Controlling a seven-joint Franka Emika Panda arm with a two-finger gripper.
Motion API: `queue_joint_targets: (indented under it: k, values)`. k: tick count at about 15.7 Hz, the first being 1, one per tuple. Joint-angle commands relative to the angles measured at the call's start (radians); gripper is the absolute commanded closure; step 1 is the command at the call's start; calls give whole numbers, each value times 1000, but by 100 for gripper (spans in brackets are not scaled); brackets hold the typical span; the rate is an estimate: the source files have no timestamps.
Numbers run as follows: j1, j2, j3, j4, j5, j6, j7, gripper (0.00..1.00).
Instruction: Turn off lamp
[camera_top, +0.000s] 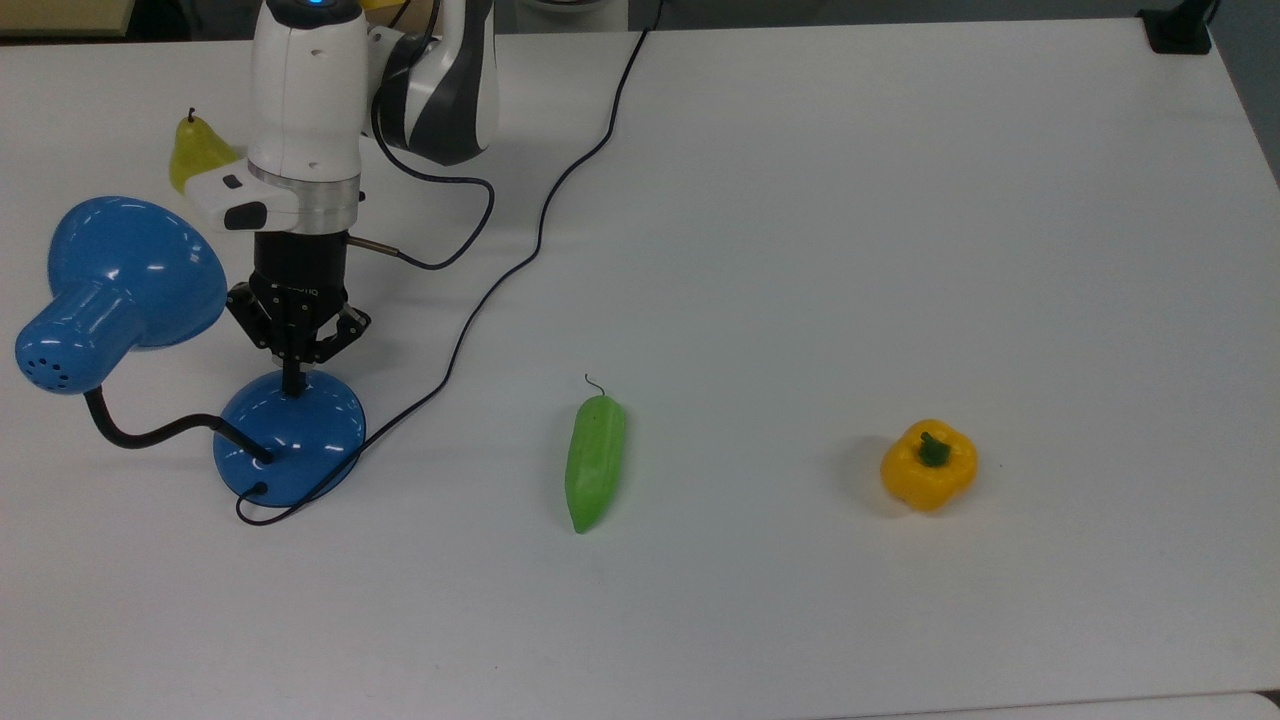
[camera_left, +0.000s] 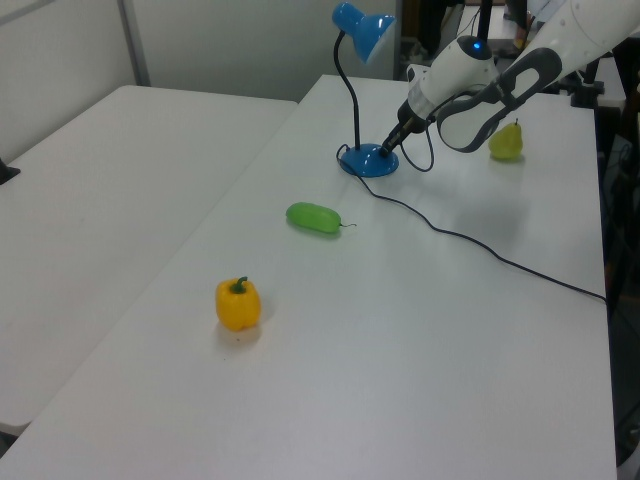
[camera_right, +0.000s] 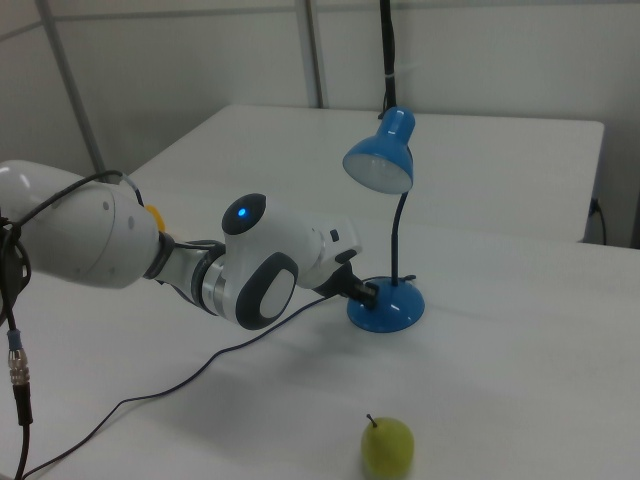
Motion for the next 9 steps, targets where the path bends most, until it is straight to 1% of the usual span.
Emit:
queue_joint_targets:
  k: [1,7,9]
  values:
    - [5,-77,-6,-61,15,-142,11,100]
    - [11,-213,-4,-55,13,-469,-3,100]
    - [17,-268,-4,-49,13,-607,-2,100]
